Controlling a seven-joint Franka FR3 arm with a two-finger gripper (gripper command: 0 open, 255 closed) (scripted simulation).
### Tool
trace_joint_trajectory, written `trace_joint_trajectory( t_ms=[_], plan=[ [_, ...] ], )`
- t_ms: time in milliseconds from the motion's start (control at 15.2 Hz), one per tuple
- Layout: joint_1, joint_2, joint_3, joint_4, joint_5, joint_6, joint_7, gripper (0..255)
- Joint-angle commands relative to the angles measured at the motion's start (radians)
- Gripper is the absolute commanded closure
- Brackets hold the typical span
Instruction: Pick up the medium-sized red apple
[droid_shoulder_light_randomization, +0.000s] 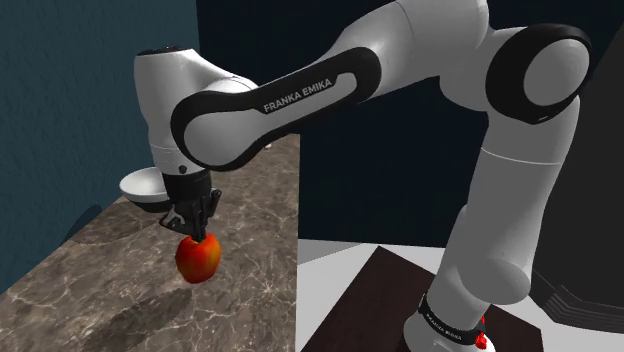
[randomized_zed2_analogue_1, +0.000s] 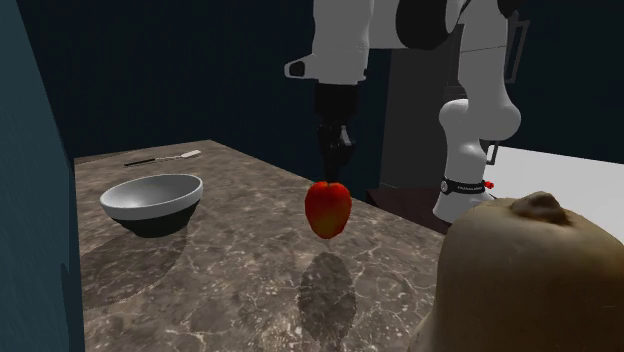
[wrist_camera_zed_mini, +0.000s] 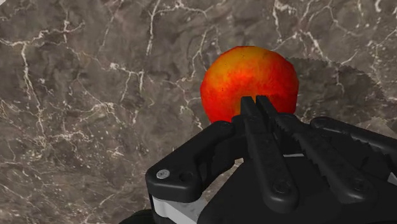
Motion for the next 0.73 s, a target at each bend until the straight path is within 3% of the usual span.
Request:
trace_joint_trajectory(
  t_ms=[0,660],
  plan=[
    [-0.001,-0.009,0.001,0.018,0.006,-0.026,-0.005,255],
    [-0.002,-0.035,0.003,0.1,0.024,-0.129,-0.023,255]
  ],
)
